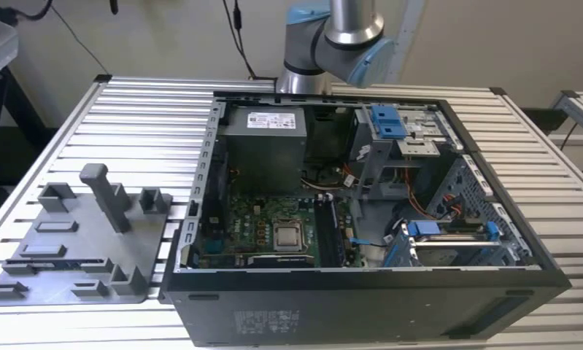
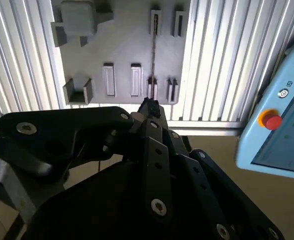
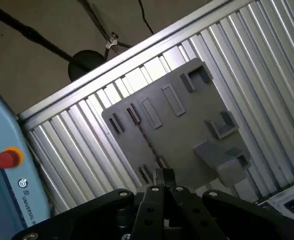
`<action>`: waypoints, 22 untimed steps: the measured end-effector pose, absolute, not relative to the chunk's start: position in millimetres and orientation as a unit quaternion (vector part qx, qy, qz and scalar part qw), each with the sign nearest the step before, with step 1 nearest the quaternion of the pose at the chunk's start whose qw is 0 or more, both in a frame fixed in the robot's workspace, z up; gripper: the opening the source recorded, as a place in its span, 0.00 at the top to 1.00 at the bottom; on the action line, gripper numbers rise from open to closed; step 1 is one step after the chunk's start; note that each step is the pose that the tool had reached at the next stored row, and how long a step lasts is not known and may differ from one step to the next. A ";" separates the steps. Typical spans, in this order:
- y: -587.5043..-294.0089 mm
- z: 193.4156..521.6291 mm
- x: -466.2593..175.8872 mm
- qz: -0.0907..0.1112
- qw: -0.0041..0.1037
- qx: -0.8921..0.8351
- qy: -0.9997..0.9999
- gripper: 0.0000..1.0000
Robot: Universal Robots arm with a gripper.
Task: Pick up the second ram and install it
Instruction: 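Pick up the second ram and move it above second insertion slot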
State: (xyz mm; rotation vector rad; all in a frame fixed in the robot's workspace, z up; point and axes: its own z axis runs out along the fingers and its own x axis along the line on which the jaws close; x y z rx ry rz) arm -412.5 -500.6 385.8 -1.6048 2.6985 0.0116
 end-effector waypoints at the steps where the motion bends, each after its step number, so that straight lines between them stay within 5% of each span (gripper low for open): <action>1: -500.7 385.8 -412.5 0.004 0.001 -0.519 0.855 0.89; 22: -500.6 385.7 -412.5 0.004 0.000 -0.650 0.760 0.89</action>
